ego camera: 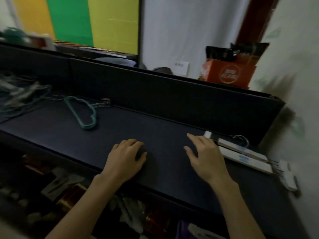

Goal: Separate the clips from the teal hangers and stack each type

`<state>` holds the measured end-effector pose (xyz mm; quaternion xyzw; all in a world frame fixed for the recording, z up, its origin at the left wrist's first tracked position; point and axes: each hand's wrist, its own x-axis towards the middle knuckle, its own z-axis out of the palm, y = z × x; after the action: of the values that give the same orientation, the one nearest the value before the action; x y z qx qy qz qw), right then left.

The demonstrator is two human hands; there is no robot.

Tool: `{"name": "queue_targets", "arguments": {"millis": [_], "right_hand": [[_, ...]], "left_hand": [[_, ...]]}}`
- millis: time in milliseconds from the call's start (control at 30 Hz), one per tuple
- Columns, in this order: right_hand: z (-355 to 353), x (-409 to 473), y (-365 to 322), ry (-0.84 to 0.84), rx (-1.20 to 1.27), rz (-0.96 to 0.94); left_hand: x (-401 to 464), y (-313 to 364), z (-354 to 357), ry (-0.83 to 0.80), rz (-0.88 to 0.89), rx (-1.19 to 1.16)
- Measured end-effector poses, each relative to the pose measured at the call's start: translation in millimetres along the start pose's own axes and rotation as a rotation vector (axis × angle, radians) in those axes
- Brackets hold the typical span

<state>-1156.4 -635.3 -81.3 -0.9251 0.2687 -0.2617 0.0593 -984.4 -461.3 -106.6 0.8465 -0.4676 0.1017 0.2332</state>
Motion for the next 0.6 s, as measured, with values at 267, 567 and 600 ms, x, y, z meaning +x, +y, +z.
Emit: {"name": "queue_targets", "arguments": {"millis": [267,567,600], "right_hand": [[63.0,-1.5,-133.7,-0.038,0.211,-0.128],[112.6,-18.0,-304.5,-0.055,0.295,-0.346],[118.0,-21.0,-321.2,-0.063,0.300,-0.368]], "left_hand": [[-77.8,-96.0,-51.2,0.123,-0.246,0.128],[-163.3,-226.3,-117.1,0.166,-0.441,0.172],[-171.4,-238.8,-122.9,0.165,-0.455,0.172]]}}
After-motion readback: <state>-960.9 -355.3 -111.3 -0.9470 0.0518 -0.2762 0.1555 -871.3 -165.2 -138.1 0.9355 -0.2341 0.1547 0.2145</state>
